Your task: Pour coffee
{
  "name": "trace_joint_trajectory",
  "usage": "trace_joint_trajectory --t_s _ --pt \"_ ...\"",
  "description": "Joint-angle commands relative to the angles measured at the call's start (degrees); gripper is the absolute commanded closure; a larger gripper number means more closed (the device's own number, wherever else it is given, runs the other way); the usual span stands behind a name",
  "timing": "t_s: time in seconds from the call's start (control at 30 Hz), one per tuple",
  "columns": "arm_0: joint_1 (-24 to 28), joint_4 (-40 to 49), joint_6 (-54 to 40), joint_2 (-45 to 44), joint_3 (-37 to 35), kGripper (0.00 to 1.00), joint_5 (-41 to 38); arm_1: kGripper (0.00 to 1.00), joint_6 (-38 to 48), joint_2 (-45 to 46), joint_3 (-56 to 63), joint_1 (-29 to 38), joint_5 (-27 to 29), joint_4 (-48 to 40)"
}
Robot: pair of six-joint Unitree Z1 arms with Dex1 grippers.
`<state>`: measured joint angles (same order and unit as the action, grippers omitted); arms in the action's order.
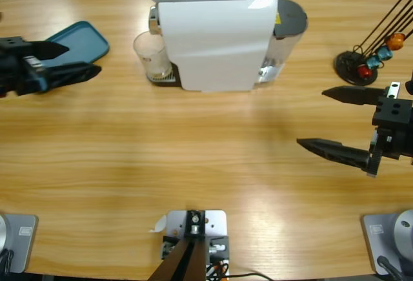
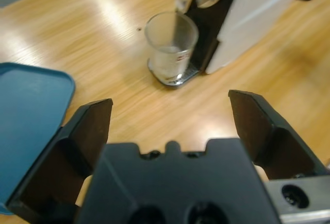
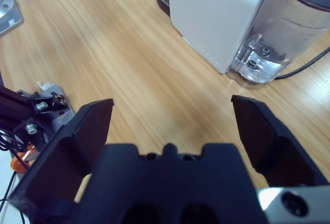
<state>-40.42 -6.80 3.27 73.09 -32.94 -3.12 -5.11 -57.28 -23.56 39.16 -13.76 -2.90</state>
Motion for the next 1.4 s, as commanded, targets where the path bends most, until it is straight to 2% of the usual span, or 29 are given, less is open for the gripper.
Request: trace_joint_trajectory --t_s 0.03,0.3,0.53,0.83,1.4 --pt "0.34 -4.50 -2.13 11.85 -3.92 0.018 -4.57 0.000 -0.43 -0.66 2.12 0.56 -1.13 -0.62" --pt "0.46 -7.42 -4.91 19.65 -5.88 0.018 -5.78 0.000 -0.43 -0.37 2.12 0.56 -1.09 -0.62" --pt "3.33 -11.64 -5.82 24.92 -7.88 0.023 -7.33 0.000 -0.52 -0.20 2.12 0.56 -1.09 -0.62" --pt "3.77 -11.76 -6.26 29.48 -11.83 0.023 -11.09 0.000 -0.52 -0.20 2.12 0.56 -1.09 -0.62" --pt "5.23 -12.71 -7.32 34.80 -14.03 0.023 -13.67 0.000 -0.60 0.15 2.12 0.56 -0.92 -0.62"
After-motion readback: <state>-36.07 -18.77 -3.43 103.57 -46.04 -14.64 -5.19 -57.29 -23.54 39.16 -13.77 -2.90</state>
